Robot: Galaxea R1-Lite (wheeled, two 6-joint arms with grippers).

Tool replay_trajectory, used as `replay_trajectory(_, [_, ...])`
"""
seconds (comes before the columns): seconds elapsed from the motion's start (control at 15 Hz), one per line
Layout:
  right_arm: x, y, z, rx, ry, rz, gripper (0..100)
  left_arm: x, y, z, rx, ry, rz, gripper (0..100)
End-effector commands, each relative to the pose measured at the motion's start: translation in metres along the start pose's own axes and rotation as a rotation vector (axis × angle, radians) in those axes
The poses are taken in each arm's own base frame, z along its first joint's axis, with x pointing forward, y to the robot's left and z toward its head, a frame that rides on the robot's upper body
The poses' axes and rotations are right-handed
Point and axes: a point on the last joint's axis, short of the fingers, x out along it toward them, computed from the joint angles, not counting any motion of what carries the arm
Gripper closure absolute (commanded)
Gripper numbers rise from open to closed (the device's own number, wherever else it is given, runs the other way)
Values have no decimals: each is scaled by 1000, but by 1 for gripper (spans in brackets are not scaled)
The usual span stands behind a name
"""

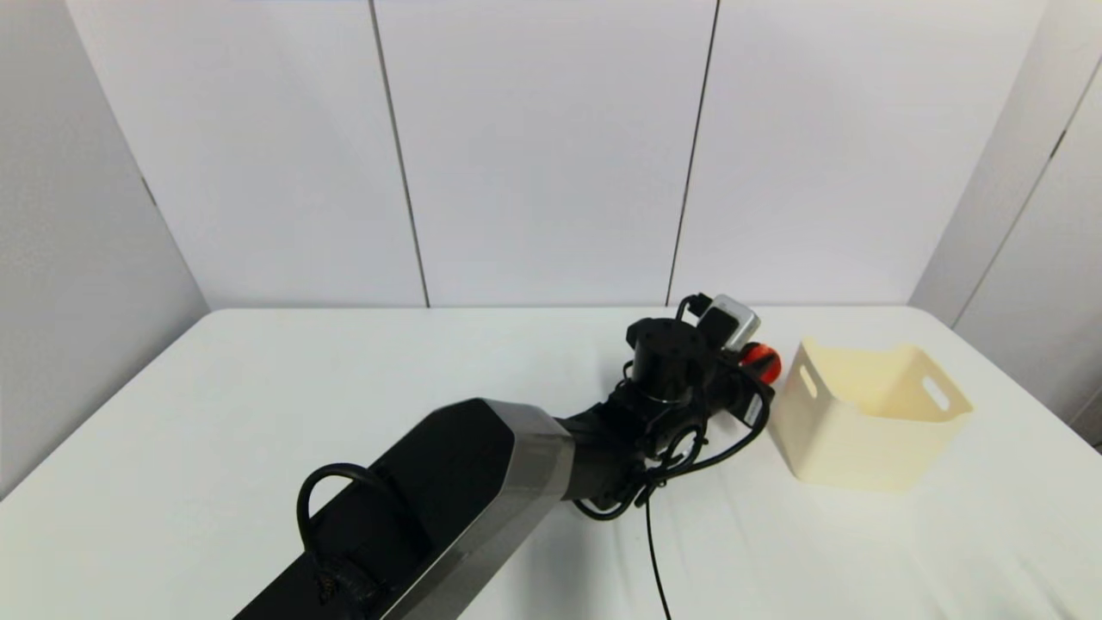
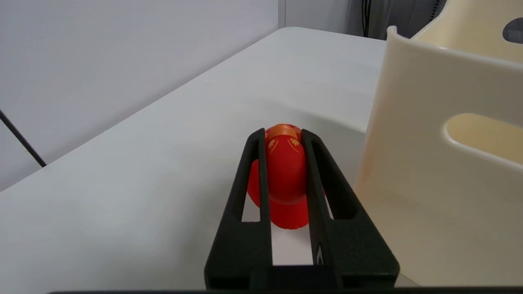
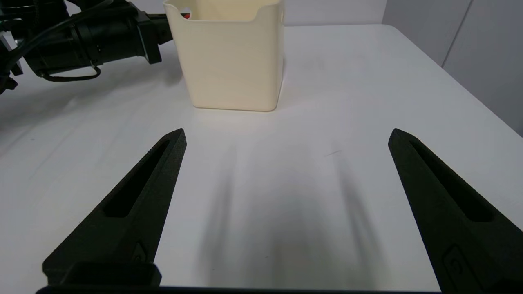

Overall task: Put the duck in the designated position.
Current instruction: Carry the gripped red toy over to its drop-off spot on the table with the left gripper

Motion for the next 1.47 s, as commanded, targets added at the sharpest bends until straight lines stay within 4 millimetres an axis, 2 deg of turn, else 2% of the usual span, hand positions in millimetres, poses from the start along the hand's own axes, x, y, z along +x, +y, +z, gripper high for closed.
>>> replay_trajectory(0.07, [0, 0, 0, 0, 1, -1, 0, 0, 0, -2, 1, -4, 1, 100])
replay_trajectory(1.27, [0, 0, 0, 0, 1, -1, 0, 0, -1, -2, -3, -4, -2, 100])
replay_trajectory(1.33, [0, 0, 0, 0, 1, -1, 0, 0, -1, -3, -4, -3, -2, 0])
replay_trajectory(1.47, [0, 0, 0, 0, 1, -1, 0, 0, -1, -2, -1, -4, -4, 0])
